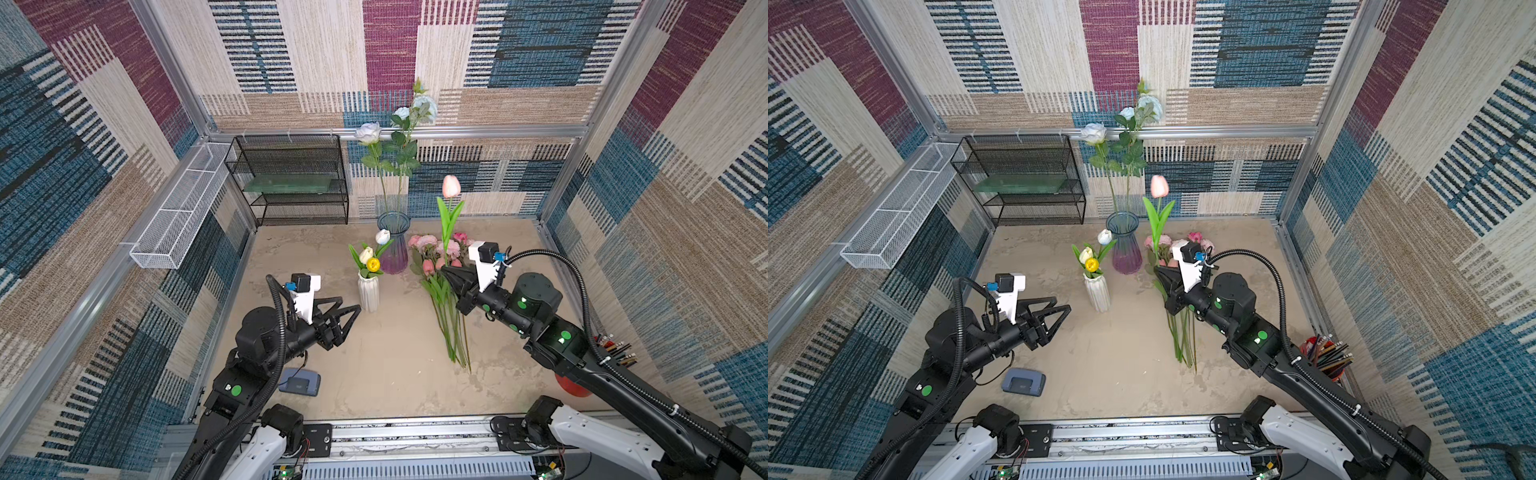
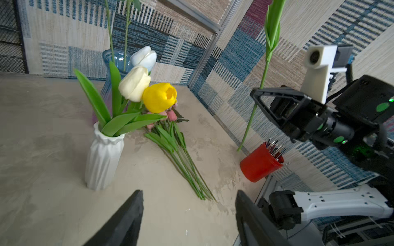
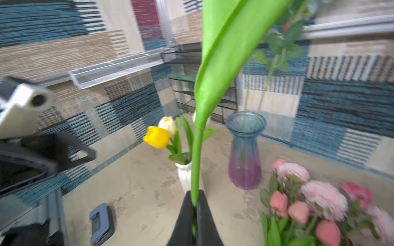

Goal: Pick out pink flowers from the vase
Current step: Place the flower at the center of the board.

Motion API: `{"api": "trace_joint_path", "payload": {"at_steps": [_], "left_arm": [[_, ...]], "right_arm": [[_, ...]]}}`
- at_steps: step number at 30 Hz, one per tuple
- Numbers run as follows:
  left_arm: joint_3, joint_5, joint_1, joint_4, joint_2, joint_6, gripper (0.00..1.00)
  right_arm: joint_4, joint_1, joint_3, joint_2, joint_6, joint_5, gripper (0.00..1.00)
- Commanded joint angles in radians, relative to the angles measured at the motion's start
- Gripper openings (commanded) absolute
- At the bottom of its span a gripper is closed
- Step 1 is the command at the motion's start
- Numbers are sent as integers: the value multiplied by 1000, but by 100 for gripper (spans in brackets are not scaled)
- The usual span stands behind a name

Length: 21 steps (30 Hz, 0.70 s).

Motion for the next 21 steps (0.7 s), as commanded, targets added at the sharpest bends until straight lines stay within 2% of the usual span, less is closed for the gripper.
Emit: {"api": "trace_joint_path", "payload": {"at_steps": [1,6,10,17,21], "left_arm": [[-3,-97,-10,-142,-20,108,67],[-17,-159,-42,-223,-73,160,65],[-36,-186,-68,-244,-105,178,64],[1,-223,-100,-295,-110,266,64],[-29,-217,-116,-279,-136,262,65]], "right_arm": [[-107,-62,-2,5,107,78,0],[-118,-147,-56,15,172,99,0],[-189,-216,-65,78,232,35,0],[-233,-209,-96,225,213,1,0],[-220,-204,-117,296,206,39,0]]}}
